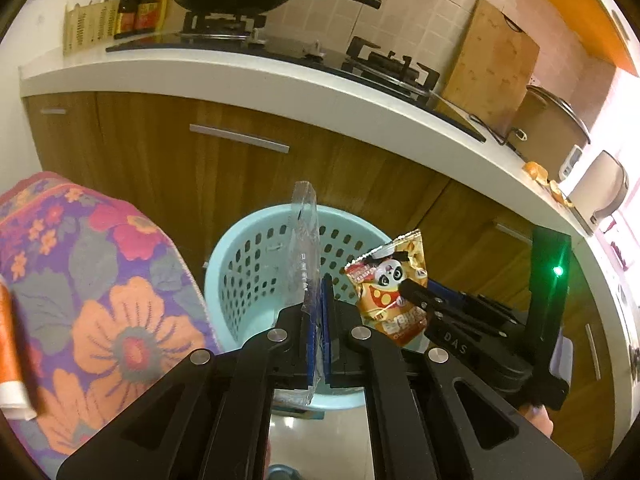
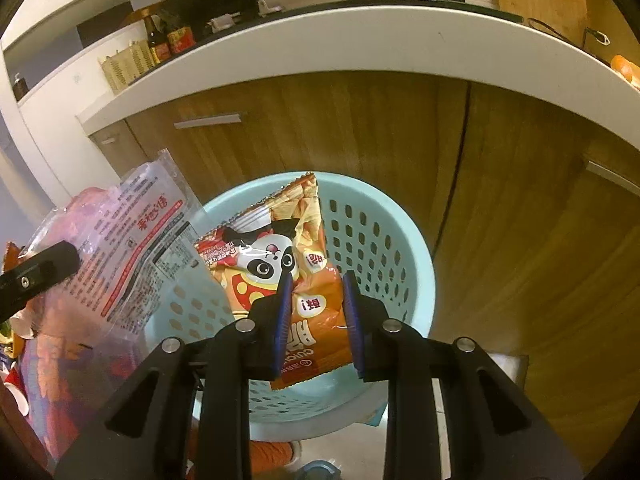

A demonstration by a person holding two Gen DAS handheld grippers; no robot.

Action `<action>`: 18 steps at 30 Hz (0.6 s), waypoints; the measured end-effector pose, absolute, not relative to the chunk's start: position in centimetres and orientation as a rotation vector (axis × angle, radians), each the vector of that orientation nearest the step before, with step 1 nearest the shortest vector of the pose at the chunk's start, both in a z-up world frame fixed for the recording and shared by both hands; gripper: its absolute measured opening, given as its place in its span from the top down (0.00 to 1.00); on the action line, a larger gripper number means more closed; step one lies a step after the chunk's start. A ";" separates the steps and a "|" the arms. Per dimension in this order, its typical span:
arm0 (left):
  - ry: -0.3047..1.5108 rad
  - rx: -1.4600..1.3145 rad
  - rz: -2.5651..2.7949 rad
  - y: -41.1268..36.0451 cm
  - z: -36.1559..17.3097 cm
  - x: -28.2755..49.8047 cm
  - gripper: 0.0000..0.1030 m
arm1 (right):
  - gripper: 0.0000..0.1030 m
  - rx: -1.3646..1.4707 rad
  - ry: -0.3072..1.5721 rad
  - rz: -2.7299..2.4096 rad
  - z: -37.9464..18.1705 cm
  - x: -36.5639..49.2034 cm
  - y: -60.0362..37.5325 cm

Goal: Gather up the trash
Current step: 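Carry the snack bag over the blue wastebasket with the right gripper, then open the right gripper over the wastebasket while the left releases the plastic bag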

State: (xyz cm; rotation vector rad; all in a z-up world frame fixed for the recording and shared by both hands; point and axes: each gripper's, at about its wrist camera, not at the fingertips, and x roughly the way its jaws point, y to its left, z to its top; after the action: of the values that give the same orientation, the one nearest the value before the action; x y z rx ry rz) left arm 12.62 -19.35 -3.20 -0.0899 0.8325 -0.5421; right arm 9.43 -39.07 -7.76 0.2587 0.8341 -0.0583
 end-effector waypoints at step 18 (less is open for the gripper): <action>0.807 -0.135 -0.514 -18.3 -2.1 13.0 0.60 | 0.74 0.241 0.858 -0.047 -7.5 9.6 -38.8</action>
State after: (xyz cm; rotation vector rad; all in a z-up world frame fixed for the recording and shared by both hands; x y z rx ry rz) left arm 13.00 -18.33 -2.13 -0.1347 0.8068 -0.5135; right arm 9.59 -38.81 -7.46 0.2407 0.8583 -0.0471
